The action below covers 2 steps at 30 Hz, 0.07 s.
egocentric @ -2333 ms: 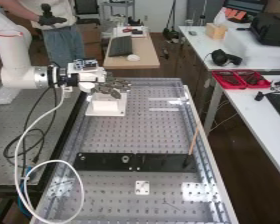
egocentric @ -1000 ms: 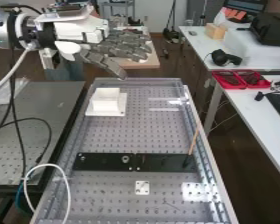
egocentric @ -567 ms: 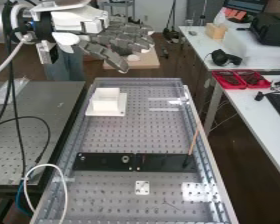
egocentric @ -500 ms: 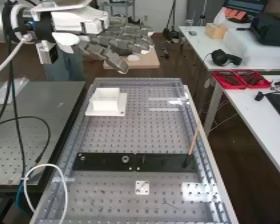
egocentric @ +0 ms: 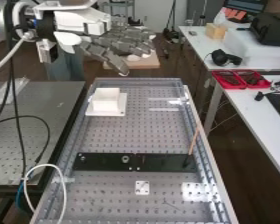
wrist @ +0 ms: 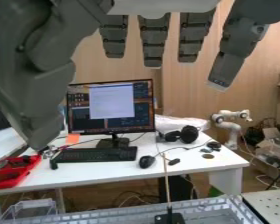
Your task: Grab the larger nut and place it in the white container
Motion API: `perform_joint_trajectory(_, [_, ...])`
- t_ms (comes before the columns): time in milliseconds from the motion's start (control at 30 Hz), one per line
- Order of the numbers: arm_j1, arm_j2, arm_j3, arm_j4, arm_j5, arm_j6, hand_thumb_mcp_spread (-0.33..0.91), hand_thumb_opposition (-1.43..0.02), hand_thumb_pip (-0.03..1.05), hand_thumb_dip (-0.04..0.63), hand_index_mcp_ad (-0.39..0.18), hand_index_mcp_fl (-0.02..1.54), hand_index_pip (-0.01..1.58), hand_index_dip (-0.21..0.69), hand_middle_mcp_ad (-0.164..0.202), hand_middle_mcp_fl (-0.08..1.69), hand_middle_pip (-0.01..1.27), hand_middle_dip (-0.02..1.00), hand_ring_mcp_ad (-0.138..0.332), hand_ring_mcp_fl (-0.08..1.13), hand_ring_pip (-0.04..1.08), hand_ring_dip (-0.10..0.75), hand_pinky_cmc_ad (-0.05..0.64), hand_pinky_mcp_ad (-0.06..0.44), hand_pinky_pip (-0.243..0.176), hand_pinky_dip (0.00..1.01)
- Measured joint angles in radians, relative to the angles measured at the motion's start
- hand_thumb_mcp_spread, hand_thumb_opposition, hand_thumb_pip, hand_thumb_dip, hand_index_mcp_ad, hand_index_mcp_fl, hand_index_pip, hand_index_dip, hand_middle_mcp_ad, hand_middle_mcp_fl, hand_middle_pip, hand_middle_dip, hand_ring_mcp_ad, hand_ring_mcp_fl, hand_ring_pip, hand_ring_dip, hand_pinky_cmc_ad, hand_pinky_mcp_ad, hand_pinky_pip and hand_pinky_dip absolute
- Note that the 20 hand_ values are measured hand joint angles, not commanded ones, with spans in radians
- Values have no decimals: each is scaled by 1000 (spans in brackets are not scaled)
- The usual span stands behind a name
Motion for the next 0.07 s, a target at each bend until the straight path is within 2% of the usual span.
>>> perform_joint_trajectory(67, [3,-5,9,-9,-3,-7,154,-787,618,141,-126,37,117,-54,73,7,122,230,159,2,82,119,412,328,-112,670])
